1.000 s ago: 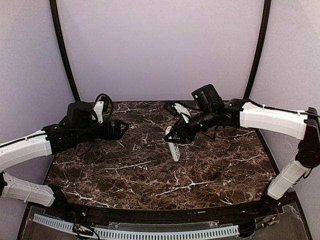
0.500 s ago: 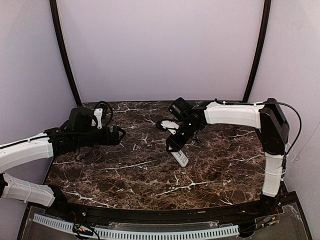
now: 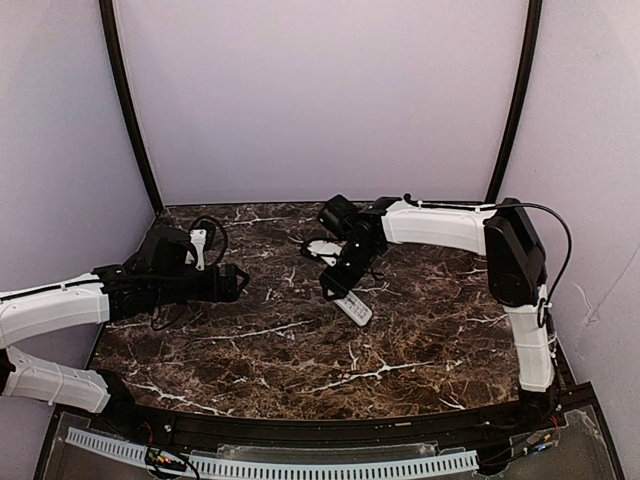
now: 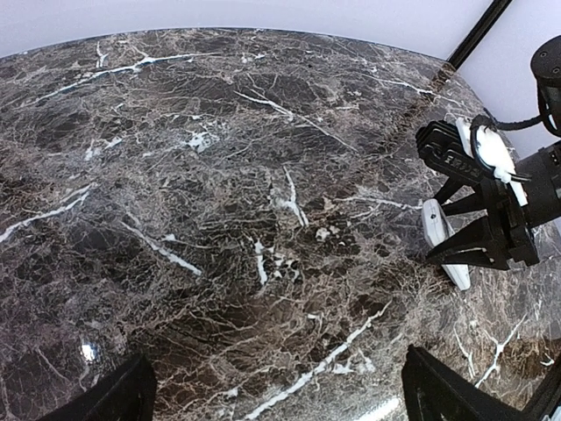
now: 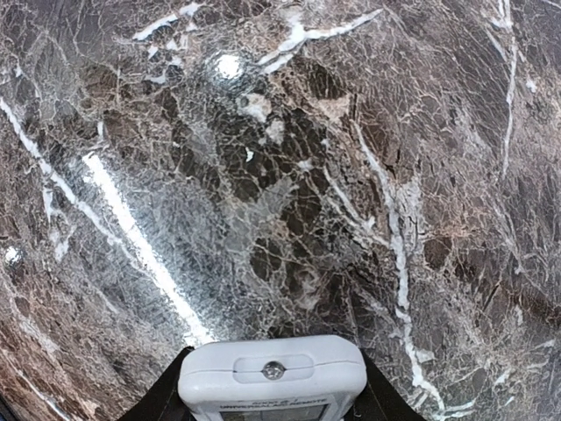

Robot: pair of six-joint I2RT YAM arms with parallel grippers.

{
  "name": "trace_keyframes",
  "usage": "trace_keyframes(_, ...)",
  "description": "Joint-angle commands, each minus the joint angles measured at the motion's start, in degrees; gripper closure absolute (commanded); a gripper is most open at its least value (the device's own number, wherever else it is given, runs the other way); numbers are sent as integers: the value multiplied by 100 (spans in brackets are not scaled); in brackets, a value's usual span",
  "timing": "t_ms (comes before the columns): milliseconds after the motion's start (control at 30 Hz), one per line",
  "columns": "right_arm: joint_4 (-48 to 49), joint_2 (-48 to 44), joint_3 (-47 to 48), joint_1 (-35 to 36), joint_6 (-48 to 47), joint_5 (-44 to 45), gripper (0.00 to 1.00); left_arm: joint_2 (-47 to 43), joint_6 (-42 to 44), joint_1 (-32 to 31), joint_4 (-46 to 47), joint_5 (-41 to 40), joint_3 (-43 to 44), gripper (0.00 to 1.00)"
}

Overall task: Load the batteries into the remote control
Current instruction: Place the remote control at the center of the board.

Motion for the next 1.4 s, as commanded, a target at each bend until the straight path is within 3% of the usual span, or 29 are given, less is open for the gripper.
trace_keyframes(0, -15, 462, 235, 49, -43, 52, 69, -108, 103, 45, -15, -120, -118, 1)
trace_keyframes(933, -106, 1528, 1096, 47, 55, 113, 43, -168, 221, 50, 117, -108, -262, 2)
trace_keyframes(1200, -101, 1261, 1061, 40, 105, -158, 24, -145, 242, 51, 125, -103, -255, 2)
trace_keyframes(1367, 211, 596, 739, -95, 237, -536, 20, -110, 260, 46, 158, -31, -230, 1)
